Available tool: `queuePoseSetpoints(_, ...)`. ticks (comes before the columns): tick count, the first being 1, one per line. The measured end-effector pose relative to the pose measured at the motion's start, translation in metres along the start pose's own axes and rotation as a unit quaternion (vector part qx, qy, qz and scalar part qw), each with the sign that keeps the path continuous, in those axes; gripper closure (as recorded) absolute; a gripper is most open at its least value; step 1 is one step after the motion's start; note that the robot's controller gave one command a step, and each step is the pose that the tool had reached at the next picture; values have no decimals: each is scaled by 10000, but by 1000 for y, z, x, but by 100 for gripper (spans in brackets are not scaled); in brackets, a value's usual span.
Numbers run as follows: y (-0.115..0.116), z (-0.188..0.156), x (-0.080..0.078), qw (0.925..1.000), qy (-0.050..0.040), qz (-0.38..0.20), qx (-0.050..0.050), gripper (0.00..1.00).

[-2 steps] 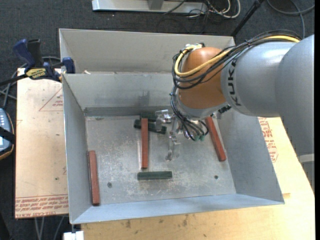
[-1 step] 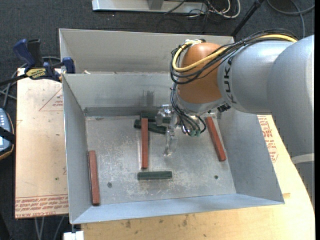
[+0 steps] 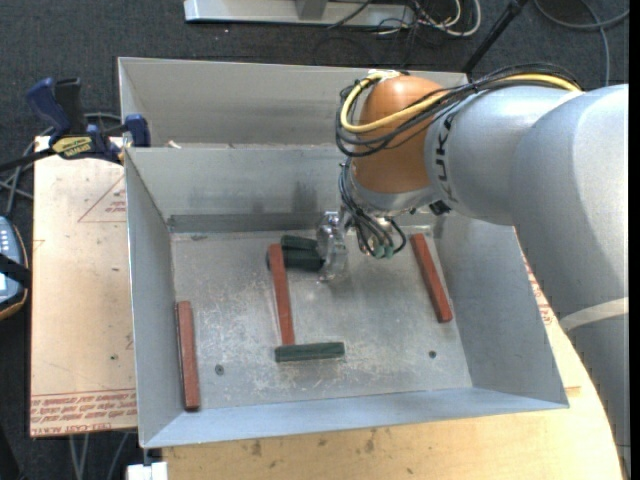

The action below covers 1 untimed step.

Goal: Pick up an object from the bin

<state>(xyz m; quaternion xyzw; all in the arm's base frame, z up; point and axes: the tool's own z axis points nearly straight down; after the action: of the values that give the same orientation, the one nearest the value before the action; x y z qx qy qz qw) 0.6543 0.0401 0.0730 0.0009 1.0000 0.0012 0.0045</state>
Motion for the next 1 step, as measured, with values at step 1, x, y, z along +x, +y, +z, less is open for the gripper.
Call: queuePoseSetpoints(1, 0, 0, 0, 10000, 0, 2, -1, 100)
